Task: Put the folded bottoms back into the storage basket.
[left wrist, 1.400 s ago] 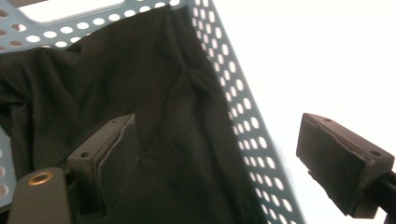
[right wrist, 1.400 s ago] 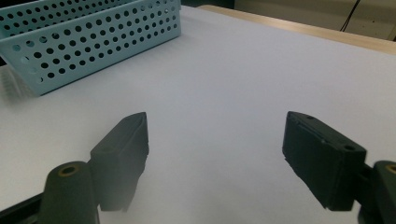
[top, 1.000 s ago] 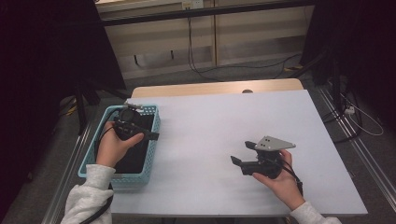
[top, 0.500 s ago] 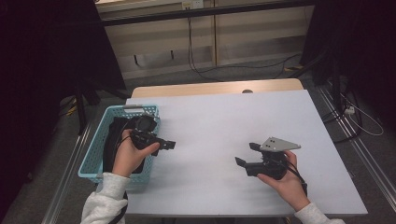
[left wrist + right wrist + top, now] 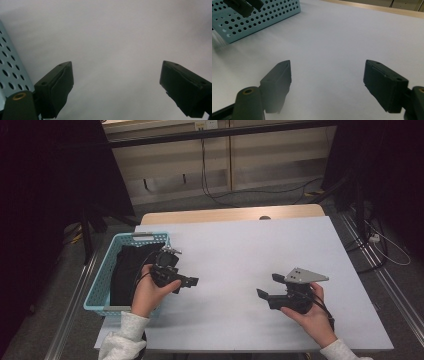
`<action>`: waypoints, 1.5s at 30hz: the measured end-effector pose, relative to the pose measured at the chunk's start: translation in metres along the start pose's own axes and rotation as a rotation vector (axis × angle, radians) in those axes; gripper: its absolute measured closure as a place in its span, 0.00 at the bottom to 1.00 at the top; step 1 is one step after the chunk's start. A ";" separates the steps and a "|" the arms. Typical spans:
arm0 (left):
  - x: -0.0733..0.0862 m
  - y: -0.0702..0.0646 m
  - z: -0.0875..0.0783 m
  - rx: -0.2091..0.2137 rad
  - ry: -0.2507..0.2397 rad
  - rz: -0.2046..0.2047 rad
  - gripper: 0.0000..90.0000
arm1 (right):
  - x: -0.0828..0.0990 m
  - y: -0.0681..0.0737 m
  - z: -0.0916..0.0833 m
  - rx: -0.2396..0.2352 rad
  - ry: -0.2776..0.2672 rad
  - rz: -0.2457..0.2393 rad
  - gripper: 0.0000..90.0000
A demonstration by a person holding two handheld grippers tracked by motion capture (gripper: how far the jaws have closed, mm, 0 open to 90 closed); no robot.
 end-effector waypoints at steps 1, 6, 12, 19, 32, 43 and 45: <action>0.001 -0.001 0.001 0.004 0.004 -0.001 0.13 | 0.000 0.000 -0.001 0.000 0.000 0.001 0.24; 0.005 -0.002 0.007 0.014 0.012 -0.003 0.13 | 0.003 -0.002 -0.005 0.005 -0.001 -0.001 0.24; 0.011 -0.004 0.013 0.028 0.011 -0.012 0.13 | 0.009 -0.005 -0.009 0.009 0.011 0.002 0.24; 0.019 -0.006 0.018 0.036 0.013 -0.009 0.13 | 0.013 -0.007 -0.013 0.015 0.017 0.010 0.24; 0.030 -0.011 0.025 0.037 0.020 0.003 0.12 | 0.021 -0.013 -0.024 0.032 0.029 0.014 0.24; 0.038 -0.007 0.027 0.039 0.019 -0.004 0.12 | 0.029 -0.018 -0.032 0.049 0.043 0.017 0.24; 0.040 -0.004 0.027 0.028 0.033 0.000 0.12 | 0.030 -0.018 -0.034 0.049 0.044 0.015 0.24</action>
Point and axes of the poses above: each handheld gripper's, and its own axes: z roughly forward along the jaws, x roughly out of its underside, y roughly to its left, the point moved 9 cm from there along z, roughly forward along the jaws, and after that the axes turned 15 degrees about -z, right-handed, at the moved point
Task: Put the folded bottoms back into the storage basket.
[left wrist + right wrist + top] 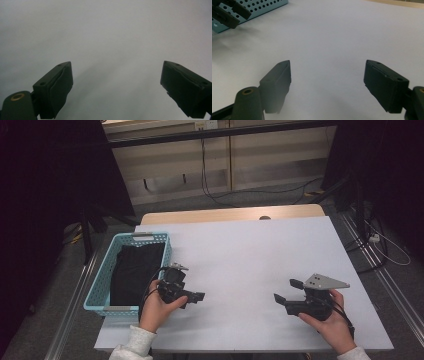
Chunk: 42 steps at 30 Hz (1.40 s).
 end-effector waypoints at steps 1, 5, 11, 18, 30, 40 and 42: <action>0.000 0.001 0.000 -0.006 -0.007 -0.001 0.11 | 0.001 0.000 -0.001 0.002 0.004 -0.004 0.23; 0.001 0.006 -0.002 -0.001 -0.012 -0.013 0.11 | 0.004 -0.003 -0.003 0.002 0.005 0.004 0.23; 0.005 0.006 -0.001 0.007 -0.015 -0.020 0.10 | 0.010 -0.007 -0.005 0.008 0.018 0.002 0.23; 0.007 0.005 -0.002 0.012 -0.020 -0.005 0.09 | 0.016 -0.008 -0.008 0.005 0.029 0.000 0.23; 0.010 0.005 -0.004 0.022 -0.030 0.006 0.08 | 0.021 -0.011 -0.015 0.007 0.031 -0.004 0.23; 0.012 0.004 -0.005 0.023 -0.026 0.009 0.08 | 0.024 -0.011 -0.016 0.004 0.040 -0.008 0.23; 0.012 0.005 -0.004 0.020 -0.027 0.009 0.08 | 0.025 -0.011 -0.016 0.002 0.044 -0.013 0.23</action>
Point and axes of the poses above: each handheld gripper's, and its own axes: z roughly forward along the jaws, x roughly out of its underside, y roughly to its left, the point moved 9 cm from there along z, roughly forward along the jaws, and after that the axes turned 15 degrees about -z, right-handed, at the moved point
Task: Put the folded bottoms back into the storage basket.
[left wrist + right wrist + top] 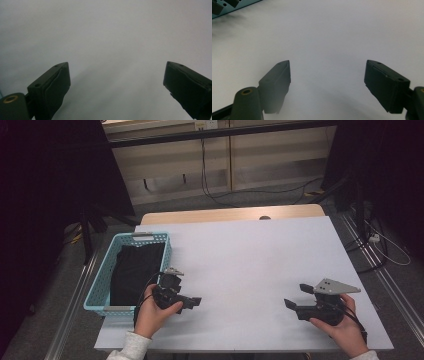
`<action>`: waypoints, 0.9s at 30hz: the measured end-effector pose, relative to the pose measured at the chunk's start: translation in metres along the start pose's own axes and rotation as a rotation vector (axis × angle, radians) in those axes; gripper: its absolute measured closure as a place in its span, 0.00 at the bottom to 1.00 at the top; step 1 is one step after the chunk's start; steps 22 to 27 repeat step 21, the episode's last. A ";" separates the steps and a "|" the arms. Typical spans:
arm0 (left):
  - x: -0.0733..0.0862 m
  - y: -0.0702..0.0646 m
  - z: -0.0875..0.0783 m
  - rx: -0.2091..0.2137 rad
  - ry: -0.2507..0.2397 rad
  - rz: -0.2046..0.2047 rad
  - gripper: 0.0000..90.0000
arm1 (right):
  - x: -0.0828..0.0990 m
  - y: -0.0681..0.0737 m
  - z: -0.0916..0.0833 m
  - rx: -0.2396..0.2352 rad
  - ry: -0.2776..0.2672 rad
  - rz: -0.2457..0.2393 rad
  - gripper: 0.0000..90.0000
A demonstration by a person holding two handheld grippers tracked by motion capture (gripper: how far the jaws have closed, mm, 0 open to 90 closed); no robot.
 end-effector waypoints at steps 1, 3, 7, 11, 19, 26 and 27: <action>0.000 0.000 0.001 -0.001 0.003 0.001 0.08 | 0.001 0.000 0.000 -0.001 0.001 0.001 0.23; 0.001 0.000 0.001 -0.001 0.007 0.009 0.08 | 0.000 0.001 -0.001 -0.003 -0.001 0.001 0.23; 0.000 0.000 0.000 -0.002 -0.001 0.009 0.08 | 0.000 0.001 -0.001 -0.001 -0.001 -0.005 0.23; 0.000 0.000 -0.001 0.001 0.000 0.008 0.08 | 0.002 0.000 -0.001 0.002 0.007 -0.003 0.22; 0.000 -0.001 0.001 0.002 -0.001 0.015 0.08 | 0.002 0.001 0.002 -0.004 0.010 -0.005 0.22; 0.000 -0.002 0.001 0.005 0.004 0.017 0.08 | 0.001 0.003 0.003 -0.010 0.010 -0.011 0.22; 0.000 -0.002 0.001 0.005 0.004 0.017 0.08 | 0.001 0.003 0.003 -0.010 0.010 -0.011 0.22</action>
Point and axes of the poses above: each handheld gripper's, and its own axes: z roughly forward along the jaws, x roughly out of its underside, y roughly to its left, the point moved 9 cm from there along z, roughly forward along the jaws, and after that the axes turned 15 degrees about -z, right-handed, at the moved point
